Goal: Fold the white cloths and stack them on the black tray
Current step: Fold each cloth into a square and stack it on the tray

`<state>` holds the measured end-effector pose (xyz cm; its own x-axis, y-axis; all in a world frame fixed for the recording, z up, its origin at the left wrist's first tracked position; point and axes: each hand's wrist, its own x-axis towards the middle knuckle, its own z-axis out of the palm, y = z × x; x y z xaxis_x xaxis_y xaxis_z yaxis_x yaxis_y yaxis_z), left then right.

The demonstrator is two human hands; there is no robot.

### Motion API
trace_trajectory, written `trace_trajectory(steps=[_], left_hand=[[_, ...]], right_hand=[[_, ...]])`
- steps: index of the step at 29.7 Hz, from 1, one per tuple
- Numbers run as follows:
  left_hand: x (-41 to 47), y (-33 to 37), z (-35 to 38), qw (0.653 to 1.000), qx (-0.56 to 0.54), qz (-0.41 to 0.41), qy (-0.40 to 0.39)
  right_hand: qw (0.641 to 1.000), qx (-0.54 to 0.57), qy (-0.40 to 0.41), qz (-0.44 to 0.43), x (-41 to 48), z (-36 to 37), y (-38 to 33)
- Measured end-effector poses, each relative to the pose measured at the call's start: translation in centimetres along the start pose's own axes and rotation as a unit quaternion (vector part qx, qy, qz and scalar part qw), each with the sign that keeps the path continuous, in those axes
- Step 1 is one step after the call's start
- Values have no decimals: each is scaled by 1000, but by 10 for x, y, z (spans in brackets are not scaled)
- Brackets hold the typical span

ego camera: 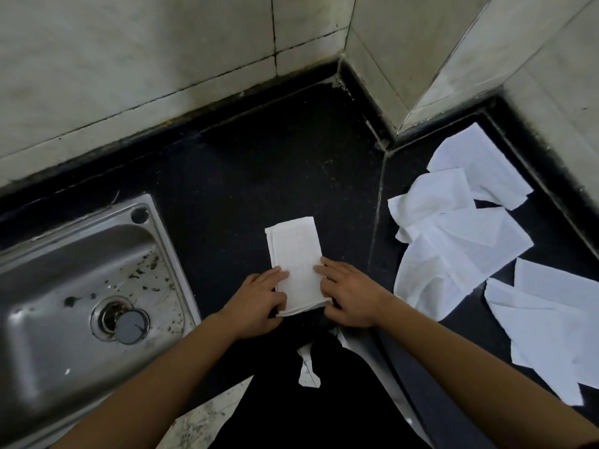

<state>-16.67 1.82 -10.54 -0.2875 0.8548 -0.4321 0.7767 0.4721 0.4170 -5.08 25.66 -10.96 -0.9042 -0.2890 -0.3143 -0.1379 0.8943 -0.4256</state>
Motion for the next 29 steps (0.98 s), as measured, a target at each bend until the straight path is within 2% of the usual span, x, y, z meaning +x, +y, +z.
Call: trace_trajectory(steps=[4, 6, 8, 10, 13, 15, 17, 23, 27, 29], left_hand=[[8, -10, -11, 994, -104, -19, -6], [14, -18, -20, 982, -183, -35, 5], [20, -24, -28, 957, -276, -84, 40], [26, -26, -35, 912, -366, -157, 102], [39, -28, -42, 812, -483, -273, 184], [47, -27, -48, 742, -548, -328, 204], [55, -27, -50, 703, -574, -358, 218], [72, -38, -39, 676, -560, -402, 258], [78, -40, -33, 732, -481, -406, 262], [72, -35, -32, 753, -451, -392, 275]], right_hand=[[999, 32, -27, 31, 12, -19, 6], [991, 109, -9, 75, 19, -34, 9], [967, 206, 21, 150, 29, -46, 15], [918, 323, 64, 222, 41, -53, 21], [851, 424, 117, 286, 66, -54, 31], [824, 452, 136, 312, 80, -52, 34], [810, 459, 150, 332, 91, -49, 35], [824, 408, 168, 356, 109, -45, 35], [844, 369, 165, 354, 113, -43, 34], [877, 309, 169, 326, 107, -43, 32]])
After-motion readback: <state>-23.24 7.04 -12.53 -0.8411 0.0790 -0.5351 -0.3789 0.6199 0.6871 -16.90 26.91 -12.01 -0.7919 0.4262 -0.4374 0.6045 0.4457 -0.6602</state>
